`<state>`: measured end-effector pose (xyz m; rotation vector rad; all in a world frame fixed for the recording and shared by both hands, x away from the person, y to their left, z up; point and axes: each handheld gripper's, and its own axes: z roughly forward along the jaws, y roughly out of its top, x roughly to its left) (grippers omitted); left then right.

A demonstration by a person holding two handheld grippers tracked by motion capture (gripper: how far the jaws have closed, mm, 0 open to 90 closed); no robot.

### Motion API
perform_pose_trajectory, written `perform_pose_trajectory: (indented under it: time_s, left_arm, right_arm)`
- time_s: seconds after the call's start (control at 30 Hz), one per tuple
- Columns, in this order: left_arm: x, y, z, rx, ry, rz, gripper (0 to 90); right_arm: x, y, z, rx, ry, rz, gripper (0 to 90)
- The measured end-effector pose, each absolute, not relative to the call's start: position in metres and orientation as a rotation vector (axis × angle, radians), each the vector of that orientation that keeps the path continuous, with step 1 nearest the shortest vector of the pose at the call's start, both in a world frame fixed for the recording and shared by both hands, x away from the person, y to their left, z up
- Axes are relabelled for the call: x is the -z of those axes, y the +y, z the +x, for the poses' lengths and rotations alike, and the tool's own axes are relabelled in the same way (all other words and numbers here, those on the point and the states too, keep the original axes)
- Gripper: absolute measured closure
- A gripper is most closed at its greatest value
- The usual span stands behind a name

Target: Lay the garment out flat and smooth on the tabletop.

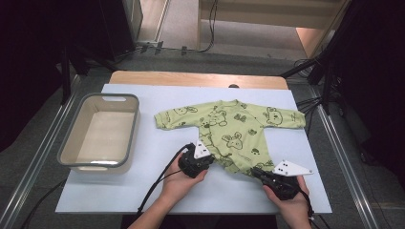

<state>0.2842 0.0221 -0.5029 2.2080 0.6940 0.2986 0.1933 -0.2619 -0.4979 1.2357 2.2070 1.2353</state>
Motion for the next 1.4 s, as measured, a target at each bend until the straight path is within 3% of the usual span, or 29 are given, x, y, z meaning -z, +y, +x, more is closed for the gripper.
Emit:
perform_pose_trajectory:
  time_s: [0.27,0.6,0.87,1.1,1.17,1.27,1.4]
  left_arm:
    - [0.472,0.023,0.307,-0.280,0.687,2.154,84.4]
    - [0.464,0.017,0.353,-0.230,0.741,2.144,84.3]
    - [0.478,0.010,0.388,-0.215,0.836,2.146,83.5]
    - [0.488,0.008,0.395,-0.195,0.874,2.136,82.8]
    - [0.488,0.008,0.395,-0.215,0.888,2.134,77.7]
    - [0.482,0.009,0.391,-0.261,0.893,2.112,57.2]
    - [0.475,0.011,0.385,-0.276,0.841,2.108,52.3]
  right_arm:
    - [0.476,-0.274,0.218,-1.265,2.132,1.222,86.2]
    - [0.462,-0.287,0.291,-1.218,2.108,1.273,86.3]
    - [0.475,-0.295,0.346,-1.154,2.151,1.371,86.2]
    - [0.499,-0.299,0.368,-1.092,2.173,1.465,85.8]
    - [0.503,-0.299,0.369,-1.078,2.178,1.465,83.4]
    - [0.500,-0.301,0.368,-1.087,2.140,1.481,72.1]
    - [0.487,-0.304,0.360,-1.139,2.107,1.454,58.3]
